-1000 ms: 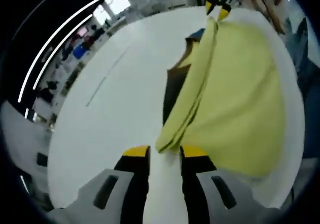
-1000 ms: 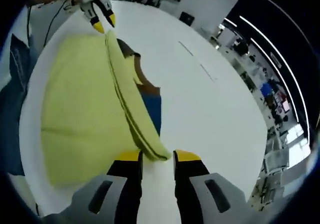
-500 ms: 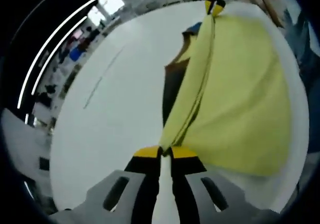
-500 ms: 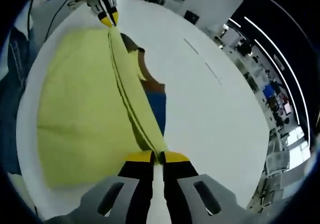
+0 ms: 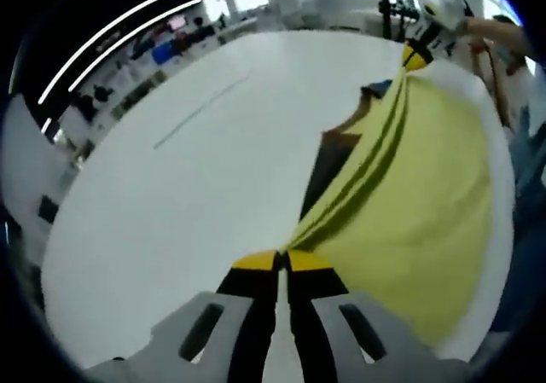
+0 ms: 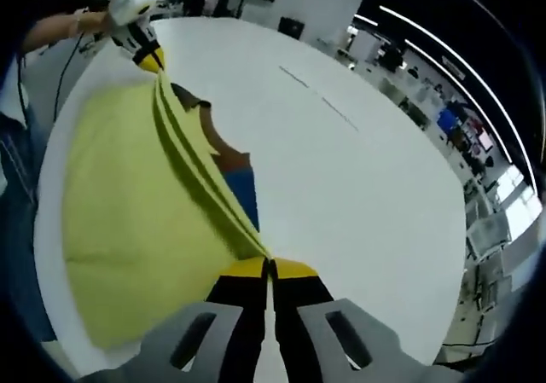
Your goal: Fold the garment on the visible template until the final outline fits inside the template.
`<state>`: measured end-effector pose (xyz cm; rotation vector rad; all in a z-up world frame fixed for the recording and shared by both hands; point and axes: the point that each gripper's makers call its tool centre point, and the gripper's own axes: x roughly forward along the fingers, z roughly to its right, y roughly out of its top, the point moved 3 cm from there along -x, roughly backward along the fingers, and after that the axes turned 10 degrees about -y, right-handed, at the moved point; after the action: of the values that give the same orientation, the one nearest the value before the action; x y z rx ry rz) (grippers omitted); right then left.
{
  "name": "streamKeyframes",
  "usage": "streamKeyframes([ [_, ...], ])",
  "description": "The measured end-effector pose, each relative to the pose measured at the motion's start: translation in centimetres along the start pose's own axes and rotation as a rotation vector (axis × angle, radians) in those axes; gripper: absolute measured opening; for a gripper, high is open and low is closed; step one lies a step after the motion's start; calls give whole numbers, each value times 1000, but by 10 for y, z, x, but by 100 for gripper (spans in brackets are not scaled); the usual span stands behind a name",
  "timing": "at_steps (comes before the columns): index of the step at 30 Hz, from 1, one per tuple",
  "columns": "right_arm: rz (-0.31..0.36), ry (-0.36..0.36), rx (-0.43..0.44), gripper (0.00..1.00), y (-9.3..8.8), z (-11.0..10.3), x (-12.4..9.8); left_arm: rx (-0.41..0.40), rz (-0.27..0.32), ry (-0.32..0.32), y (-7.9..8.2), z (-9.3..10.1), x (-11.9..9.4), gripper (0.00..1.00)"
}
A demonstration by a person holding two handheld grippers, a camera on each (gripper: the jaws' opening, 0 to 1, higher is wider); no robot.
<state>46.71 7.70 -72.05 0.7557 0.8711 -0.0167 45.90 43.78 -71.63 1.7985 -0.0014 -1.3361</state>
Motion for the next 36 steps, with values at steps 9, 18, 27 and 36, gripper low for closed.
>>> streamKeyframes([
  [9, -20, -4, 186, 2, -2, 9, 14, -110, -8, 30, 0, -12, 13, 0],
  [18, -47, 0, 242, 2, -6, 8, 23, -176, -20, 32, -2, -15, 21, 0],
  [27, -49, -1, 295, 4, -7, 9, 27, -190, -8, 51, -2, -16, 25, 2],
  [36, -38, -52, 320, 20, -13, 13, 21, -346, 83, 106, -3, -26, 12, 11],
])
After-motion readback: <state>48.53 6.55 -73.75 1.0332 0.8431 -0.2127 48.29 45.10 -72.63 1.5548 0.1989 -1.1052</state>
